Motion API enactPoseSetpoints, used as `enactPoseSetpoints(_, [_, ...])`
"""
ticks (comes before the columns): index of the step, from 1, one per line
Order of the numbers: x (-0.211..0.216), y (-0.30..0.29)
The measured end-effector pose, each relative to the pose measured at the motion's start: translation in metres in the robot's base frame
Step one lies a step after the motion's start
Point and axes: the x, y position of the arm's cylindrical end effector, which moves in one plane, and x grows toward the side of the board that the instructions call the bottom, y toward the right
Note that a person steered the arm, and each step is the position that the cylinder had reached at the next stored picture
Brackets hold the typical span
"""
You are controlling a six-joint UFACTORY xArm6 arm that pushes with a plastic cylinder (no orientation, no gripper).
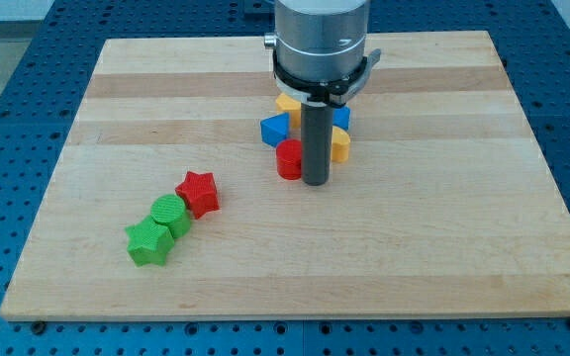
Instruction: Slightly move the yellow heart and blue cube to the left
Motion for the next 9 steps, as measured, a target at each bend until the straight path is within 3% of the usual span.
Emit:
enactPoseSetpoints(5, [-0.009,0.076])
enactPoseSetpoints(9, [-0.030,0.076])
